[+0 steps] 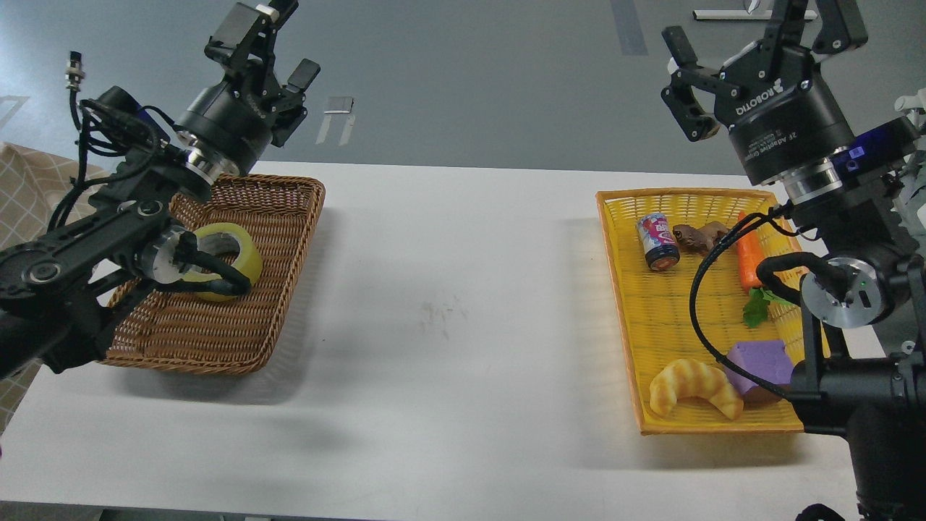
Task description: Place and transfer tape with both arms
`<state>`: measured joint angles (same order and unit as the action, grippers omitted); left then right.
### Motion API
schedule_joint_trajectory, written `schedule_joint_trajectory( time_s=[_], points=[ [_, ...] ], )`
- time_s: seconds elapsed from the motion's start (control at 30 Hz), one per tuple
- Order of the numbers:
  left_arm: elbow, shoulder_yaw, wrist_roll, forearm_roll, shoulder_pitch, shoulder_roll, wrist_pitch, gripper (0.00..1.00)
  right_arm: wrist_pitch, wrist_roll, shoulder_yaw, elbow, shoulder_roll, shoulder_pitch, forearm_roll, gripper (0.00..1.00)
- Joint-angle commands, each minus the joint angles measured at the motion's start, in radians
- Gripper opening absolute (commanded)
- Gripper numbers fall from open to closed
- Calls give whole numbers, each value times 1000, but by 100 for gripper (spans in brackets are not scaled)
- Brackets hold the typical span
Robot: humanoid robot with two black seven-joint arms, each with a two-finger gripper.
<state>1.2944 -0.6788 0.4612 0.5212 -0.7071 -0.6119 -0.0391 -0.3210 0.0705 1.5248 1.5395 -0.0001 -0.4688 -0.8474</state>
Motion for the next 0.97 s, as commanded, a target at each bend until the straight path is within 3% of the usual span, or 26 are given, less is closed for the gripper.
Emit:
schedule_joint_trajectory(
  time_s=[0.0, 0.1, 0.2, 0.33, 0.43, 0.57, 0.93],
  points=[
    [5, -91, -12, 0, 5, 73, 13, 99, 0, 0, -28, -48, 0, -62, -1, 100],
    [6, -103, -19, -1, -23, 98, 70, 99, 0, 6, -31, -84, 0, -96, -2, 100],
    [11, -142, -50, -18, -55, 115, 203, 99, 2, 8, -32, -111, 0, -134, -4, 100],
    [8, -304, -154, -119, -43, 182, 294, 99, 3, 8, -37, -125, 0, -159, -15, 100],
    [12, -480, -225, -142, 18, 300, 292, 99, 3, 5, -41, -124, 0, -156, -15, 100],
    [16, -548, -311, -141, 66, 351, 300, 99, 5, 0, -46, -114, 0, -143, -12, 100],
    [60, -611, -312, -141, 201, 414, 326, 99, 5, -6, -52, -119, 0, -142, -12, 100]
  ],
)
